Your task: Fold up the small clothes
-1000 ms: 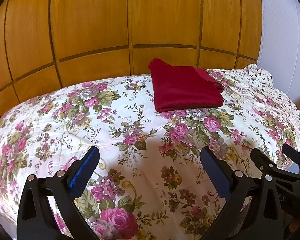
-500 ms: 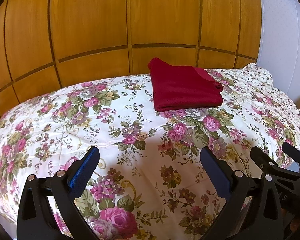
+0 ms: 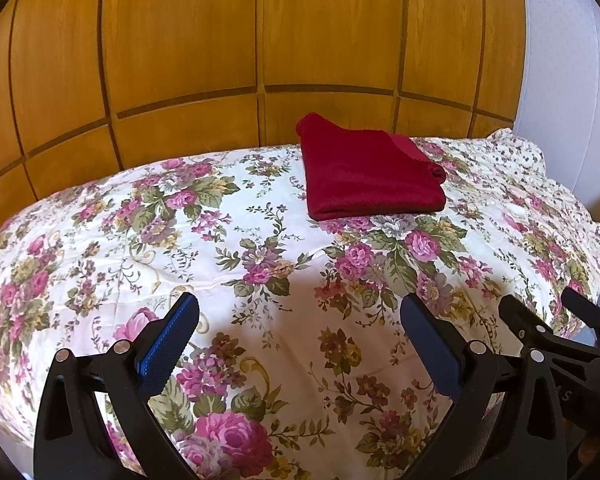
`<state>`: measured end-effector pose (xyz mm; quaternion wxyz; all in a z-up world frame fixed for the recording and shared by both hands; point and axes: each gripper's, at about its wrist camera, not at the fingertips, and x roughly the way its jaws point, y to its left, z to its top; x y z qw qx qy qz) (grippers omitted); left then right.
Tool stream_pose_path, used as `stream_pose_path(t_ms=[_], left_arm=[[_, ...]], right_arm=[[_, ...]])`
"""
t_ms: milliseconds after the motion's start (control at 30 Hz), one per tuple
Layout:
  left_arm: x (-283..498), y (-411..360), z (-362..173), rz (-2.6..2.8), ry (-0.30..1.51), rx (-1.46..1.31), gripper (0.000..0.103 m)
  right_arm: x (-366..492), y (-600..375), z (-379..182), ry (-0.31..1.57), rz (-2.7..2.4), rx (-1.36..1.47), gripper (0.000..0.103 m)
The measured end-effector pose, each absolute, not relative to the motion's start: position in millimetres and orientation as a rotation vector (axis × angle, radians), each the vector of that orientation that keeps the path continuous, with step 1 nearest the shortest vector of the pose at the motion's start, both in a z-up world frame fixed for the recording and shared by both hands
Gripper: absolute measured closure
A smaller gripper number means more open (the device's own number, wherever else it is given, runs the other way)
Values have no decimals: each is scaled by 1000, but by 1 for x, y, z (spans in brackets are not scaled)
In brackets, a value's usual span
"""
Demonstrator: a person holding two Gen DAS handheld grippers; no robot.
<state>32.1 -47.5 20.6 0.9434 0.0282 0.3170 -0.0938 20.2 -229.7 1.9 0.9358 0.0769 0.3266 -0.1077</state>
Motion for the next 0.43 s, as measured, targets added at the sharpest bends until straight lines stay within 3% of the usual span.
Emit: stream_pose_path(t_ms=[433], left_arm=[[68,-30,-16,-177,787,54,3]], right_arm=[[39,-256,-26,763,-254,200,2]])
